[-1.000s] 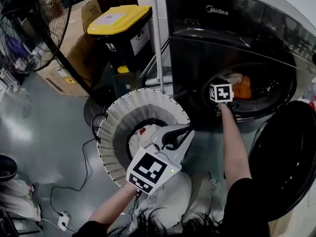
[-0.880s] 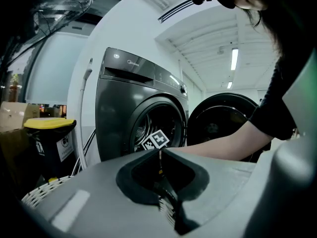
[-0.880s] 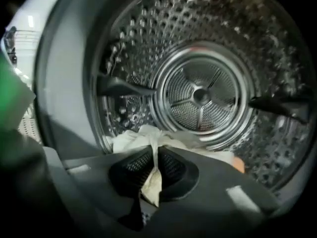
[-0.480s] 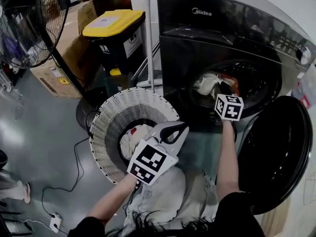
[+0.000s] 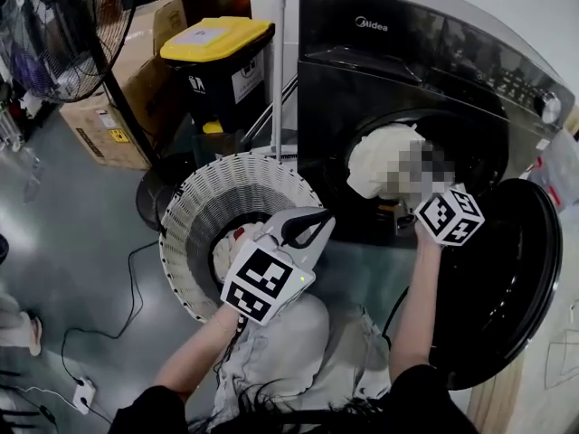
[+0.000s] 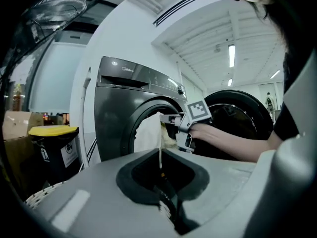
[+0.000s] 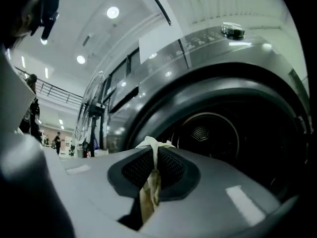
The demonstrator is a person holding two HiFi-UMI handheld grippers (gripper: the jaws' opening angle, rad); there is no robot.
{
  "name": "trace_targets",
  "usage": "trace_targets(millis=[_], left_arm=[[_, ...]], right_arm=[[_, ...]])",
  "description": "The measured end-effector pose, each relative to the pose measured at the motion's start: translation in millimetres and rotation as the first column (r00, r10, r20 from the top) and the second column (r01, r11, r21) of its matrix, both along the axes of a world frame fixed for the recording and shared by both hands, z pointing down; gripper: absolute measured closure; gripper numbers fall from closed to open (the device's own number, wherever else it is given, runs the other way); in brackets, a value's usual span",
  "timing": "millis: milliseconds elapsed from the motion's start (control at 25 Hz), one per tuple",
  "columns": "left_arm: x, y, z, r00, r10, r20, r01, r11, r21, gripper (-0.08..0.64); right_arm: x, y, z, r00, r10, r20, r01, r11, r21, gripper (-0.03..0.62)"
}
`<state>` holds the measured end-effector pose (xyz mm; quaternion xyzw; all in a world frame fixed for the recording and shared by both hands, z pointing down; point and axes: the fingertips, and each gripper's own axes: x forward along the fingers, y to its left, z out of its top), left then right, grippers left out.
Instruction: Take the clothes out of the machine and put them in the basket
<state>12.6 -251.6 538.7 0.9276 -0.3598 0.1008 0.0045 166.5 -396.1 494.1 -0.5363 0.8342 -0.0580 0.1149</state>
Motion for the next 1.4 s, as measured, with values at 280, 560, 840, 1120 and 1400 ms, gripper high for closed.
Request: trace_targets(millis=[280, 560, 840, 1120, 1400], left_arm=[[-25, 3, 0, 0.996, -0.086, -0.018, 0.086, 0.996, -0.016, 0.546], [-87, 19, -7, 0.971, -0.238, -0.012, 0.238, 0.971, -0.01, 0.543], [-156, 33, -12, 0.922, -0.387, 0.012, 0.387, 0.922, -0.002, 0.543], [-175, 40, -22, 0.901, -0.434, -0.012, 0.434, 0.901, 0.016, 0.543], [-185, 50, -26, 0.891, -0.454, -0.02, 0.455, 0.89, 0.034, 0.543]], right_arm=[[-52, 45, -48, 0.981, -0.19, 0.027, 0.188, 0.98, 0.065, 0.549], [-116, 59, -83, 0.919, -0.385, 0.081, 0.374, 0.919, 0.128, 0.549], [-157, 72, -132, 0.88, -0.472, 0.059, 0.454, 0.87, 0.195, 0.549], [-217, 102, -170, 0.772, -0.633, 0.061, 0.602, 0.758, 0.251, 0.549], [-278, 113, -185, 0.695, -0.715, 0.076, 0.684, 0.69, 0.238, 0.549]])
